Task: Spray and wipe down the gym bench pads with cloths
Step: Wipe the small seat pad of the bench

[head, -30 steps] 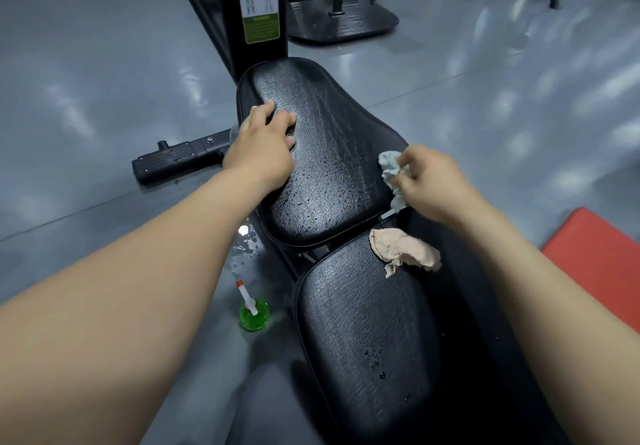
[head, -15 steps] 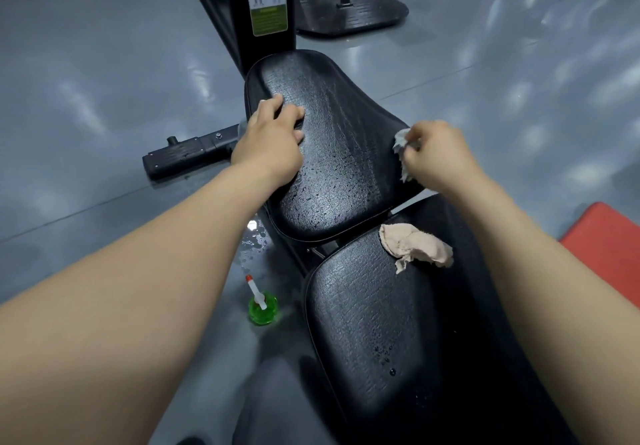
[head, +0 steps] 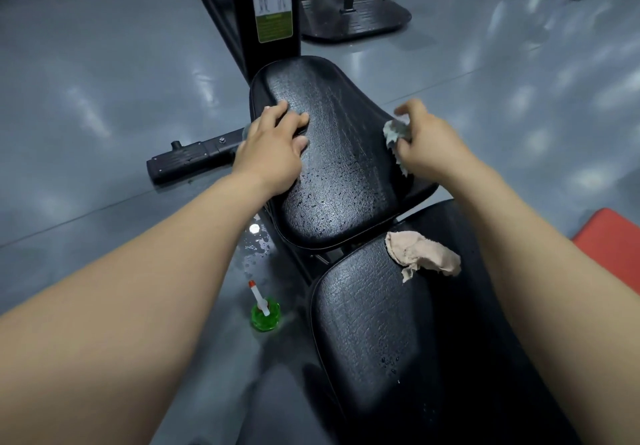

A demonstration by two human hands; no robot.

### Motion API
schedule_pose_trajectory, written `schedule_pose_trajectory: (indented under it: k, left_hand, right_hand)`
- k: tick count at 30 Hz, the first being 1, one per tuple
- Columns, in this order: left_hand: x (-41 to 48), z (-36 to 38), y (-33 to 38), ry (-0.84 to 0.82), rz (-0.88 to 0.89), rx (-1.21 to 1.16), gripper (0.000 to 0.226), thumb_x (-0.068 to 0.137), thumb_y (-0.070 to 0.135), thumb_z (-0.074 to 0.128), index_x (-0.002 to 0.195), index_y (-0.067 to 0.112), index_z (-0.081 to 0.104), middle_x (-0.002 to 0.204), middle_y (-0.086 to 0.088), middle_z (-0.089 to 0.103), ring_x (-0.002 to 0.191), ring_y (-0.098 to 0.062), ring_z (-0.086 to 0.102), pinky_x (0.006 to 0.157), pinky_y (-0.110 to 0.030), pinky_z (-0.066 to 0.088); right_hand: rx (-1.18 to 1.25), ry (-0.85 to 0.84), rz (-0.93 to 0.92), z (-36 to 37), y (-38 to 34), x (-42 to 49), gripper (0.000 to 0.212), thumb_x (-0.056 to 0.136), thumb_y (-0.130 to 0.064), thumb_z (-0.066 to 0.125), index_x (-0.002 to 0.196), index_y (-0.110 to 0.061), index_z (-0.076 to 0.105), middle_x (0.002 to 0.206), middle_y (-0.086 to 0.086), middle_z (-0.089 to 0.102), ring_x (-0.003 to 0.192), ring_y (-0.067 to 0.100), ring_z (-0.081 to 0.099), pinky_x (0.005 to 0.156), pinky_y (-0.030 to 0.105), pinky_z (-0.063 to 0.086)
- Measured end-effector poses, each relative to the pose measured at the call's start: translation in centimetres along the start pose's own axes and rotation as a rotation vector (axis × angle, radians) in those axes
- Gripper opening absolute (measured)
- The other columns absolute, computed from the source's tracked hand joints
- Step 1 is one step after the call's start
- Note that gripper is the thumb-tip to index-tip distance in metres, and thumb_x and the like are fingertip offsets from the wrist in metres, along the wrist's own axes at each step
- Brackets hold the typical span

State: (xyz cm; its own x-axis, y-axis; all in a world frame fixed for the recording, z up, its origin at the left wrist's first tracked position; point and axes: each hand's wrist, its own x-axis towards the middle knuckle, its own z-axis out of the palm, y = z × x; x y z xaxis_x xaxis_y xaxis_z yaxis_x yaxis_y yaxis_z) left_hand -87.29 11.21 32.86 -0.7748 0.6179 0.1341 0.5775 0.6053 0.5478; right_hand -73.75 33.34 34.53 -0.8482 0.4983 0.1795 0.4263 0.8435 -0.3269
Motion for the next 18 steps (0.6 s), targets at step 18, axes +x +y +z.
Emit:
schedule_pose_trajectory:
  k: [18]
  left_hand:
    - [-0.1, 0.1, 0.0, 0.004, 0.002, 0.004, 0.04, 0.106, 0.036, 0.046, 0.147, 0.035, 0.045, 0.168, 0.005, 0.017, 0.155, -0.023, 0.012, 0.121, -0.058, 0.022]
  right_hand:
    - [-0.026, -0.038, -0.166, 0.1, -2.5, 0.0, 0.026, 0.092, -0.017, 0.053, 0.113, -0.014, 0.067, 0.114, 0.013, 0.064, 0.106, 0.036, 0.059, 0.083, 0.035, 0.043]
